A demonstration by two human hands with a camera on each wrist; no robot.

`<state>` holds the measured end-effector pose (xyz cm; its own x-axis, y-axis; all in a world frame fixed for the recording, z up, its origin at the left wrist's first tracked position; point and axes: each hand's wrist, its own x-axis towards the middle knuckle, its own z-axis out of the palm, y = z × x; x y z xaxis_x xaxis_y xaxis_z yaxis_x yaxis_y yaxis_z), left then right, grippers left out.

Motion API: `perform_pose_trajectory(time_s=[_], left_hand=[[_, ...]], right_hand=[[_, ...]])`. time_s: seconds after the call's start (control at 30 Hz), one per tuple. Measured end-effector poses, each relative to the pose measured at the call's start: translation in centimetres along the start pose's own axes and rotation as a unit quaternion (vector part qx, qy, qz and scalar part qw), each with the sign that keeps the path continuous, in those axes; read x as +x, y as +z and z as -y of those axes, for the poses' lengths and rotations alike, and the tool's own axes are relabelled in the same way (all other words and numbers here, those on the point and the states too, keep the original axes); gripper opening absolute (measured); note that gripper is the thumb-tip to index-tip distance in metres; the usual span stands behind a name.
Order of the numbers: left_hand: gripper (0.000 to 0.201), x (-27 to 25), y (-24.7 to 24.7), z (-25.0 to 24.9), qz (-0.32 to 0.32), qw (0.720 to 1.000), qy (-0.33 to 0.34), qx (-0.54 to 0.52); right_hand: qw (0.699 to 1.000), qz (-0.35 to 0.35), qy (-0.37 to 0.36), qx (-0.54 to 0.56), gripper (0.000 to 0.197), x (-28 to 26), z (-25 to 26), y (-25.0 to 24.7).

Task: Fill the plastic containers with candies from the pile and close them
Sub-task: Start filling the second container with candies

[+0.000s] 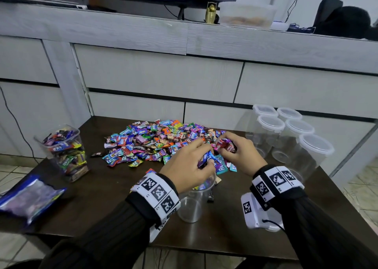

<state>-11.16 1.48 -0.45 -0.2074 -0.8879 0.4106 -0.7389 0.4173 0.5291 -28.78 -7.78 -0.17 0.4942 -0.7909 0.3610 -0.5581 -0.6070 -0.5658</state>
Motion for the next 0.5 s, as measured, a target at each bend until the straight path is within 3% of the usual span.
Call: perform_pose_trajectory(time_s=[0.3, 0.5], left_hand=[[0.044, 0.17, -0.54, 0.10, 0.097, 0.990, 0.011, 0.104], [0.026, 0.62, -0.60, 0.09, 0.132, 0.979, 0.049, 0.150]], right_hand=[[1.000, 0.006, 0.016, -0.010, 0.020, -0.06, -0.73, -0.10], [1.000, 0.013, 0.016, 0.002, 0.018, -0.02, -0.50, -0.04]])
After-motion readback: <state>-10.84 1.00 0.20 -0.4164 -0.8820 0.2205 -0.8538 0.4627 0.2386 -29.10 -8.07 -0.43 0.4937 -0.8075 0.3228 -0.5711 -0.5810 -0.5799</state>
